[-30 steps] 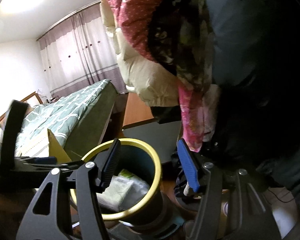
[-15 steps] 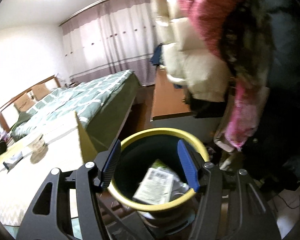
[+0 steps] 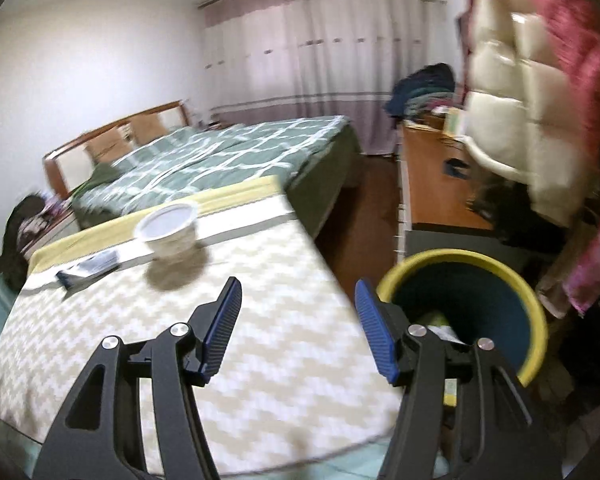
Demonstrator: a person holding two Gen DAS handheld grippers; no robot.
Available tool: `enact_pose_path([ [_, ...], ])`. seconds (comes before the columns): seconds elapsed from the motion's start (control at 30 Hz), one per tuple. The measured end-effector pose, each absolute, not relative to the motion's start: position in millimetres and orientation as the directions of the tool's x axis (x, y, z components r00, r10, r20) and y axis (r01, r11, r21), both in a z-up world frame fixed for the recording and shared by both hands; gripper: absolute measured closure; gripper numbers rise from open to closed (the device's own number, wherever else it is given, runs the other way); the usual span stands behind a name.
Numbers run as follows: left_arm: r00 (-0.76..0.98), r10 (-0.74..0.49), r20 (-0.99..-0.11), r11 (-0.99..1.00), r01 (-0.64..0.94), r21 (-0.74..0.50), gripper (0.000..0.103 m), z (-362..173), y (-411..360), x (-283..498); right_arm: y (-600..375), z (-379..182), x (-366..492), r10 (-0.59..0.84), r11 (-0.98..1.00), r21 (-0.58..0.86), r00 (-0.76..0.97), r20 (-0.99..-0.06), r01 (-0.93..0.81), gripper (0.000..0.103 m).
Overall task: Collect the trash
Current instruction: 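Move the right gripper to the slim blue-and-white tube and grasp it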
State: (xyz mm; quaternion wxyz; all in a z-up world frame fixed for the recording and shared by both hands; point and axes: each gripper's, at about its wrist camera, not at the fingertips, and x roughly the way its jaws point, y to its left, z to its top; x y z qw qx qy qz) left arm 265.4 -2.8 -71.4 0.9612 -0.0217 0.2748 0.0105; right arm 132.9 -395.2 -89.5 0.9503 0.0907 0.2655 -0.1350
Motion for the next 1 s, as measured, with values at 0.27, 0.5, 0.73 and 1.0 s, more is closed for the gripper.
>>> enact_pose_path([
  [0.27, 0.804, 0.183, -0.566, 0.972, -0.235, -0.021, 0.005, -98.5, 49.0, 274.6, -314.1, -80.7, 189.5, -0.037, 0.991, 0.082, 0.817, -0.575, 0.103, 0.047],
  [0.5, 0.794, 0.243, -0.557, 0.944, -0.325, -0.051, 0.005, -103.5, 68.6, 274.0, -227.2, -84.9, 244.6, 0.111, 0.993, 0.101, 0.771, -0.627, -0.061, 0.047],
  [0.73, 0.776, 0.278, -0.566, 0.916, -0.392, -0.088, 0.005, -104.0, 84.9, 271.2, -166.5, -100.7, 295.1, 0.121, 0.993, 0.075, 0.740, -0.662, -0.095, 0.047],
  [1.0, 0.764, 0.272, -0.585, 0.906, -0.408, -0.111, 0.005, -109.1, 90.6, 273.9, -177.1, -121.0, 359.7, 0.052, 0.983, 0.155, 0.666, -0.744, 0.097, 0.037],
])
